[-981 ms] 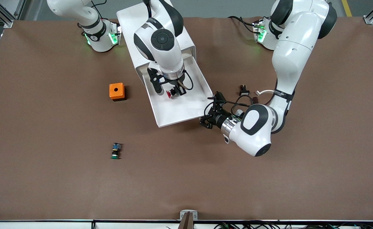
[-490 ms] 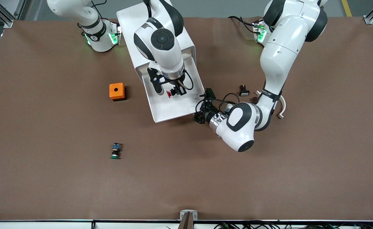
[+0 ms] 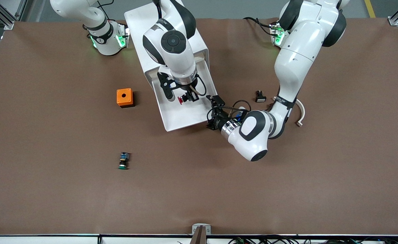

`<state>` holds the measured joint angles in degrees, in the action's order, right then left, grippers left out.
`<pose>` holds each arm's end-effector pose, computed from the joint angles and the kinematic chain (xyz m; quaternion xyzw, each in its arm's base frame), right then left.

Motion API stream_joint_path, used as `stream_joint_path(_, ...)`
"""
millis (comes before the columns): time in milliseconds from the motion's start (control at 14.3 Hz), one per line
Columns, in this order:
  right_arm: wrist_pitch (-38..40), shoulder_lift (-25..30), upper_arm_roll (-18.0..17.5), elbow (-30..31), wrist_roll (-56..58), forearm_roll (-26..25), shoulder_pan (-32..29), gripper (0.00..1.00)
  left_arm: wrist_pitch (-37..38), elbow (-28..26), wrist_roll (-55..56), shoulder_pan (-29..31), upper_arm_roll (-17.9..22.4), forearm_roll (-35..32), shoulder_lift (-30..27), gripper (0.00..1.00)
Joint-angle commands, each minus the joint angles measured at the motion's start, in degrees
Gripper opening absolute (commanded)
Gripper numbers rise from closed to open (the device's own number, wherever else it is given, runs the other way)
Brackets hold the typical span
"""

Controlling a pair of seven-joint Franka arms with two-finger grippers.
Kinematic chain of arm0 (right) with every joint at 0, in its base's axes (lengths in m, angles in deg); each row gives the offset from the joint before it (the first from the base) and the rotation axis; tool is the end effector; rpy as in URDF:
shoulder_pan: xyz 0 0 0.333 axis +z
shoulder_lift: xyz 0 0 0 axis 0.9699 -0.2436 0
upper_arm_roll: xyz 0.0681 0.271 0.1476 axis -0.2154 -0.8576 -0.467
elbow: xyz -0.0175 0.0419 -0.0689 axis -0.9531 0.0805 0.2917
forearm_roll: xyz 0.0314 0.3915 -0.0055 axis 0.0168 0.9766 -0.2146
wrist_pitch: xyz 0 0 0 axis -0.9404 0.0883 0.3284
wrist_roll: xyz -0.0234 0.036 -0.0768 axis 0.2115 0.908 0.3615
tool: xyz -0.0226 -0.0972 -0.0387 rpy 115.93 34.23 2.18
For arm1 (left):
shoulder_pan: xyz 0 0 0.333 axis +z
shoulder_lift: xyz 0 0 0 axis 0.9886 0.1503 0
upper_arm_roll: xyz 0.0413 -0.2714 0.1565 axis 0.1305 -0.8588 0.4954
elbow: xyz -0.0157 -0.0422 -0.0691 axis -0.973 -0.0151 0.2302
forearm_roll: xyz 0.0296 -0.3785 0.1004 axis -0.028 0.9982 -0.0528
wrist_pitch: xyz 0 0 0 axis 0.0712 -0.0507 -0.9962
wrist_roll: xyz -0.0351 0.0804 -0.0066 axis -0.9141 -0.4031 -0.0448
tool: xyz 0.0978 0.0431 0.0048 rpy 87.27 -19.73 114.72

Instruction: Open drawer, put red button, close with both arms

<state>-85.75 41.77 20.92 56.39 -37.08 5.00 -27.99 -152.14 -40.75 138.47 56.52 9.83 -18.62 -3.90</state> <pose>0.4483 0.4789 0.3837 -0.8284 0.5575 0.0445 0.0308 0.5664 -0.4184 0.1988 -0.5270 -0.6331 0.5488 0.1422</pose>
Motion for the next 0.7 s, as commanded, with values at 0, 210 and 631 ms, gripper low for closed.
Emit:
stream_joint_path(0,0.36,-0.17,-0.25,-0.84,-0.67,0.29,-0.28,0.00,3.35,-0.32,4.49,-1.18,-0.27,3.16,1.78,1.00)
stream_joint_path(210,0.36,-0.09,-0.25,-0.84,-0.67,0.29,-0.28,0.00,4.67,-0.41,8.61,-0.65,-0.18,5.80,2.13,1.00)
stream_joint_path(631,0.36,-0.09,-0.25,-0.84,-0.67,0.29,-0.28,0.00,4.41,-0.32,20.65,0.58,1.39,5.72,3.53,1.00)
